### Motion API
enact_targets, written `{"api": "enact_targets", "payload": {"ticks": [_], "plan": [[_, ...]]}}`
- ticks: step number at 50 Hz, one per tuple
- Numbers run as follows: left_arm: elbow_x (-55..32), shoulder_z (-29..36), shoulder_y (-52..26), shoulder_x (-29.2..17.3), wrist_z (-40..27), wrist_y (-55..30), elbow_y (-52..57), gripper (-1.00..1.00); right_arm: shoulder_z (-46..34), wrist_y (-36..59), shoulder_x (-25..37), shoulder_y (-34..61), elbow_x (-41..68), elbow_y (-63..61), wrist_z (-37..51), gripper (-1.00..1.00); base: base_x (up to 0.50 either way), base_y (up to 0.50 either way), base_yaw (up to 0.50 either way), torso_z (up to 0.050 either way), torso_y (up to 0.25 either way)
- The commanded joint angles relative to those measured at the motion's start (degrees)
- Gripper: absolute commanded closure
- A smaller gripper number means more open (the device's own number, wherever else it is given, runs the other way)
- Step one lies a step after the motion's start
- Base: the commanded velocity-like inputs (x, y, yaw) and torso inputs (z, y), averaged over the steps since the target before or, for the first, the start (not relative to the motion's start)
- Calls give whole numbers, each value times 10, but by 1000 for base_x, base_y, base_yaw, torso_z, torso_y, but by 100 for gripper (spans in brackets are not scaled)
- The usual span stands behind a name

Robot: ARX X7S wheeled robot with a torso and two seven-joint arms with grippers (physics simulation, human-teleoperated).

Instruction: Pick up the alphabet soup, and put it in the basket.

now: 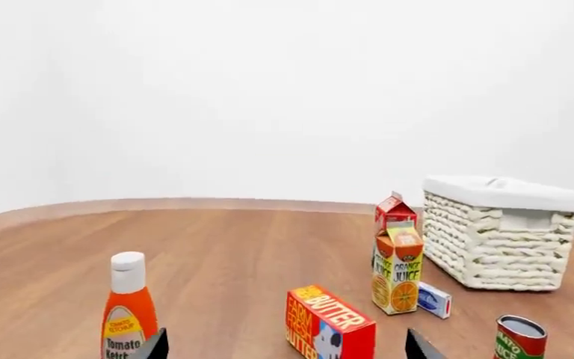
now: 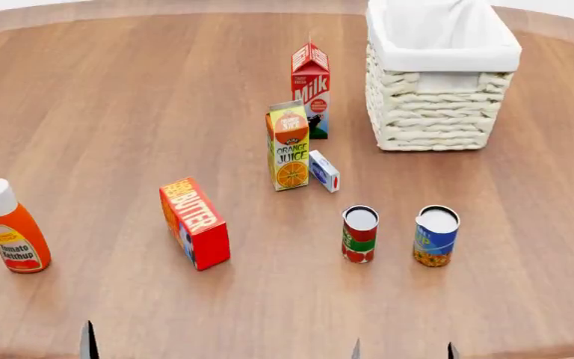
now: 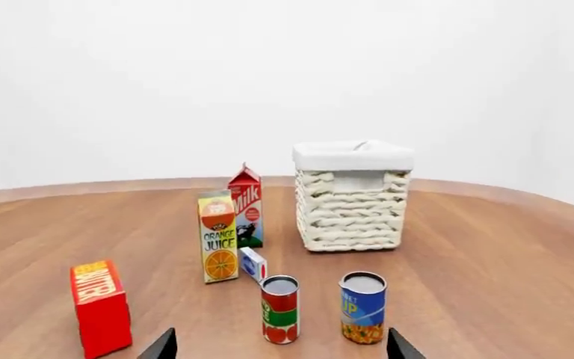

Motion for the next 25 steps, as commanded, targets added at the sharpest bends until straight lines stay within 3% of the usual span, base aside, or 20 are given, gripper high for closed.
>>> {"api": "enact_targets", "payload": {"ticks": [1,25], "plan": [[-32,-14,36,-11,-18,51,58,-100,17,-16,16,-29,32,-53,13,-100,0,0,0,0,0],[-83,-29,34,-27,-42,74,63,-100,39,-30,29,-18,85,-45,30,-100,0,0,0,0,0]]}}
